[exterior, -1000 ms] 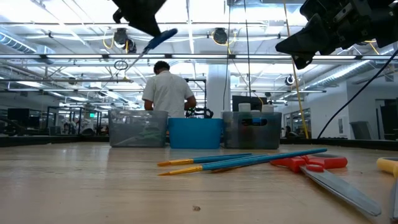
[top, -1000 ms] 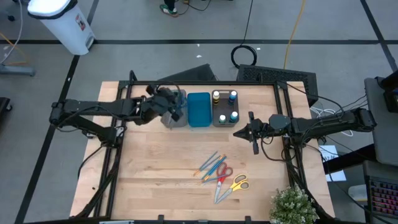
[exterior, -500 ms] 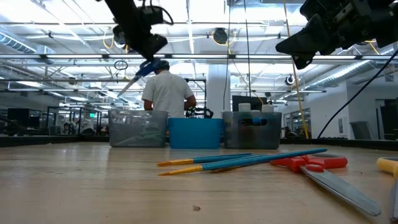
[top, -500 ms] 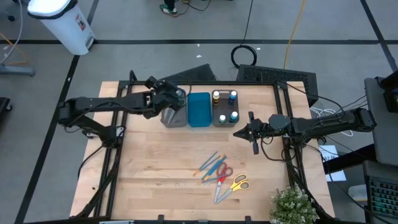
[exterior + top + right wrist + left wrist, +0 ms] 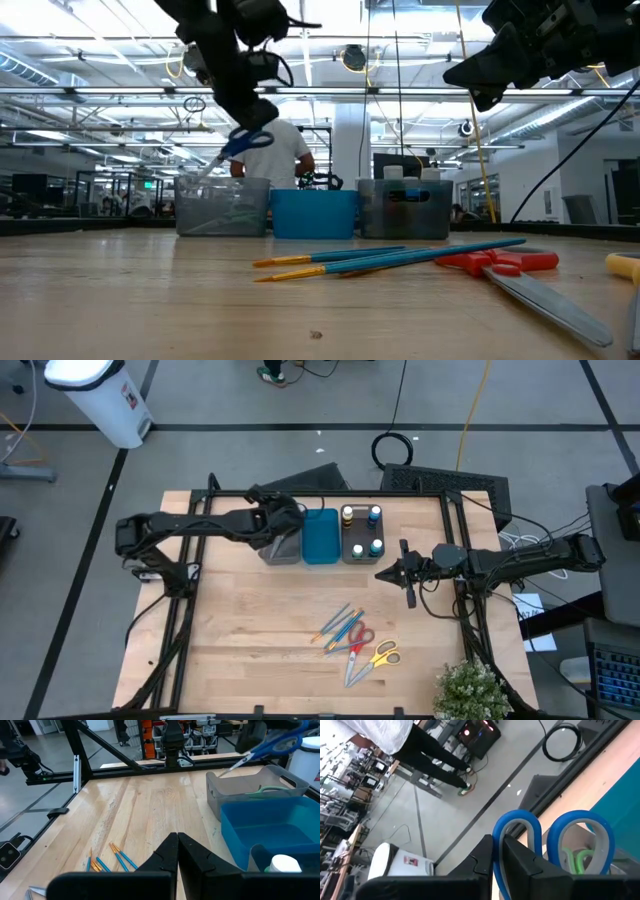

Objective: Pick & Place Paint Supplies
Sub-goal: Put the blue scissors into the left gray bin

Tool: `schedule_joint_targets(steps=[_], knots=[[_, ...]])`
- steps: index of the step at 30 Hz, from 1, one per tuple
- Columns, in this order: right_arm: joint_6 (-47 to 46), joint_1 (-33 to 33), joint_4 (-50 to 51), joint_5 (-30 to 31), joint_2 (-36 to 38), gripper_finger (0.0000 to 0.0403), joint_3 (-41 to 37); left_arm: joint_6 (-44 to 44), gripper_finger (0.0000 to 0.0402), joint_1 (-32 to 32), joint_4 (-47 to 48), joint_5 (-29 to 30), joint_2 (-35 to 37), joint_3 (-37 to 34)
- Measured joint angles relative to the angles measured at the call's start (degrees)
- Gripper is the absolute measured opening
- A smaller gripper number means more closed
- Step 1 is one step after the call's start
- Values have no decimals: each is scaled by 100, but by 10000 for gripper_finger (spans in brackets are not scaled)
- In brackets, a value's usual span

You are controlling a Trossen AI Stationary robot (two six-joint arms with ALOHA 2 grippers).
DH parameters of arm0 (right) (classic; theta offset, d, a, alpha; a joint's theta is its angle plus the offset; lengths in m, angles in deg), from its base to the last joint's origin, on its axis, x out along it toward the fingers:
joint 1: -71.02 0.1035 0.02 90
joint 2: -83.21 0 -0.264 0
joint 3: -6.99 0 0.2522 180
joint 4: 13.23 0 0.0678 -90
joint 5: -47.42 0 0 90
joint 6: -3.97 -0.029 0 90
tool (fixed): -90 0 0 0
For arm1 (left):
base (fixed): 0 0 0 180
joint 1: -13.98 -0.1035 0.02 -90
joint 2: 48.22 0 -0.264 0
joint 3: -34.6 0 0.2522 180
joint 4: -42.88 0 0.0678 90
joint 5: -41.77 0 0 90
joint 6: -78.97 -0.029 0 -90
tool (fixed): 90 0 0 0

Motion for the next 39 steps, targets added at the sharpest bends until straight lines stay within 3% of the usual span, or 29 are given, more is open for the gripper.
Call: schedule_joint_targets(steps=[16,29,39], knots=[[20,0,31,0,0,0,1,453,34,-43,-267,-103,-664,-4],[20,0,26,-1,0,0,1,665,35,-43,48,-550,-676,-4],[20,0,26,-2,0,0,0,1038,35,-43,181,-555,-676,-4]])
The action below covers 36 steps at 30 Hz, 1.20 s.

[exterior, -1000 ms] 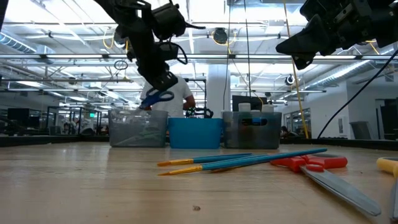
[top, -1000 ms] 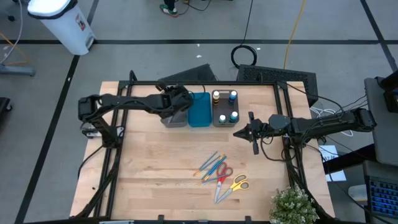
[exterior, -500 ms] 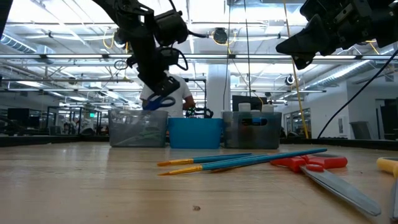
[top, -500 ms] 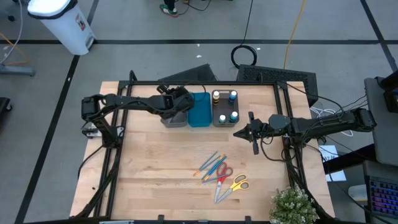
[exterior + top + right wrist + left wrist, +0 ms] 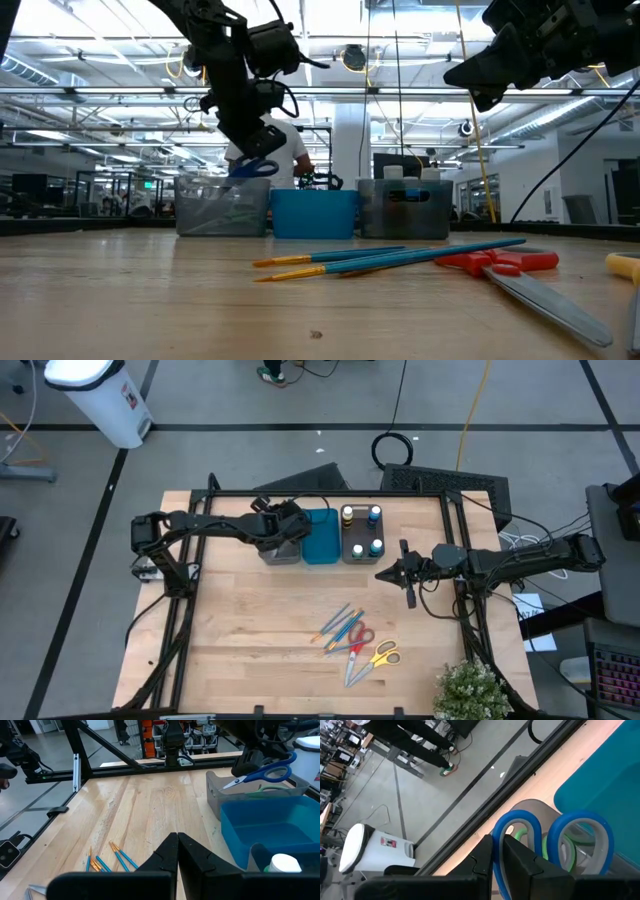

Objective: Pick & Place Paint Supplies
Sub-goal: Put the blue scissors into the left gray bin

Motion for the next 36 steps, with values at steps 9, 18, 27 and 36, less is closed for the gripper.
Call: schedule_joint_targets(steps=[9,18,27,36], knots=[[0,0,0,2,0,0,-1,-8,35,0,2,-247,0,0],[0,0,-2,-1,0,0,1,-20,35,-70,-253,-302,2,-390],[2,0,-2,1,0,0,0,-12,35,-120,-482,-310,2,-715],[42,0,-4,2,0,0,0,-26,35,-122,-487,-319,2,-715]])
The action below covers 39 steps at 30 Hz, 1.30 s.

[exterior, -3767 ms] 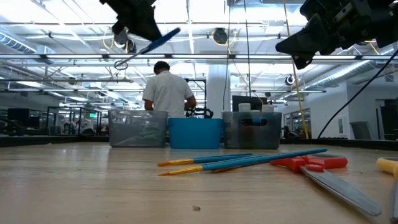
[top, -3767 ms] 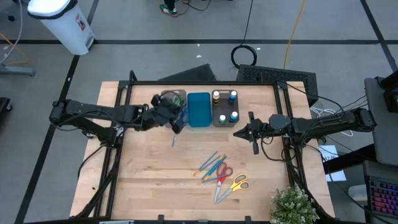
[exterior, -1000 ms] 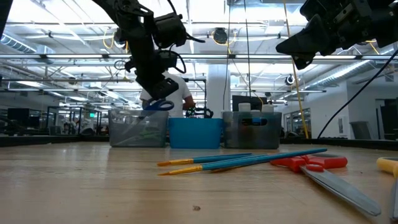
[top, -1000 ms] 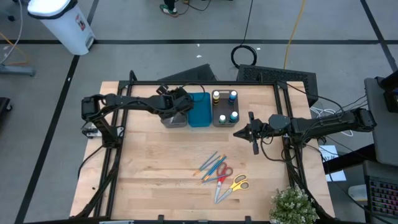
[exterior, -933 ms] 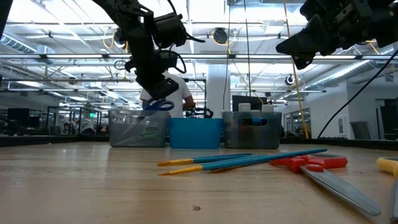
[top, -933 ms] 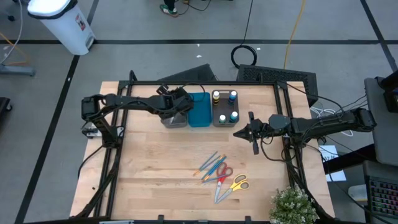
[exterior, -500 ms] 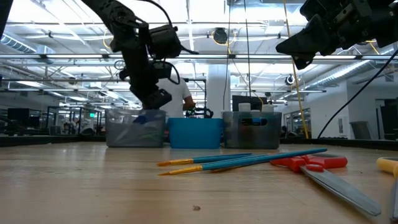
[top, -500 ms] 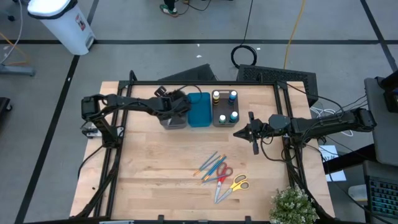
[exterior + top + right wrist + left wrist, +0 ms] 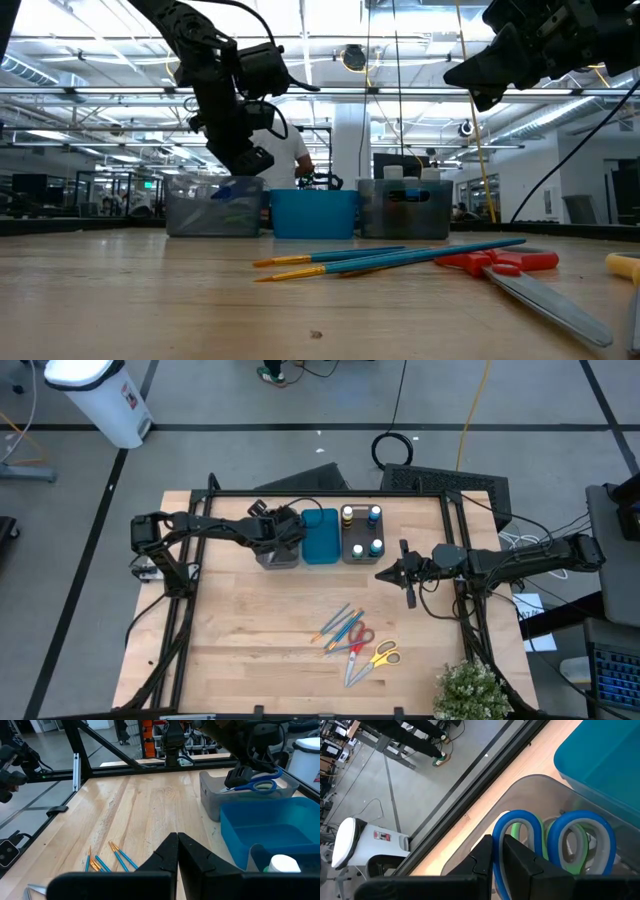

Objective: Pick & Place Paint Supplies
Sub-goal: Put the blue scissors into the left gray bin

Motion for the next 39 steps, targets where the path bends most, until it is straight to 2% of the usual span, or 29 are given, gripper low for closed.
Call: schedule_joint_targets(steps=[9,15,22,39], knots=[[0,0,0,0,0,0,-1,-339,35,0,-7,0,0,0],[0,0,0,0,0,0,0,-303,35,0,-73,-8,0,-2],[0,0,0,0,1,0,0,-284,35,-50,-190,-329,0,0],[0,0,0,0,2,0,0,-212,35,-66,-188,-341,0,-1]])
